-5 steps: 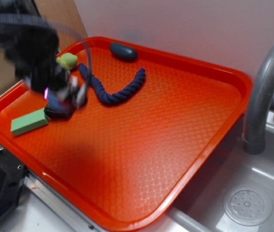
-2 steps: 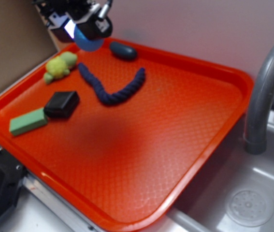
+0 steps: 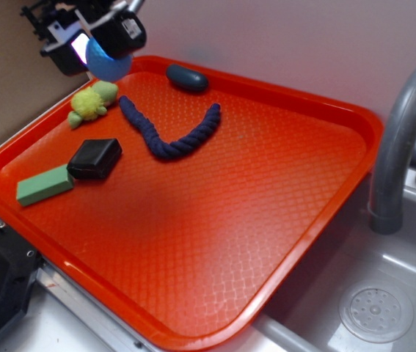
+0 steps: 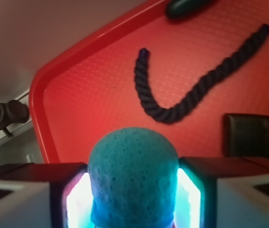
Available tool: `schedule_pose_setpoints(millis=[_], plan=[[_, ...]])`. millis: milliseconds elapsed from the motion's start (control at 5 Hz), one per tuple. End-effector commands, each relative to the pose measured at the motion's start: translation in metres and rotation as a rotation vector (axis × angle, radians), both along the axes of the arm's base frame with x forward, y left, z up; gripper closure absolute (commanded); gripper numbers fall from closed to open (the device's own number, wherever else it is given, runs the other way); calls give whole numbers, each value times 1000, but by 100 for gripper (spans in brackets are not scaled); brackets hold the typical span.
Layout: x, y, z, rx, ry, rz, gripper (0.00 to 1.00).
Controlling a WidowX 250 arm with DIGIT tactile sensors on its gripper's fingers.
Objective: Grab the blue ball.
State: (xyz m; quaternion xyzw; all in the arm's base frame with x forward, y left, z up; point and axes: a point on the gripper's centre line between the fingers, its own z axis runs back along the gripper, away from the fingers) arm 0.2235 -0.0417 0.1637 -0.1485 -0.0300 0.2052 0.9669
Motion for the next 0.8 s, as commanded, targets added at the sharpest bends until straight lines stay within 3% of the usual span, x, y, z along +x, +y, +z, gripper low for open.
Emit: schedule_pose_setpoints(millis=[0, 200, 600], plan=[[9, -5, 19, 230, 36, -27, 100], [10, -8, 22, 189, 37, -52, 100], [8, -13, 10, 236, 20, -68, 100]])
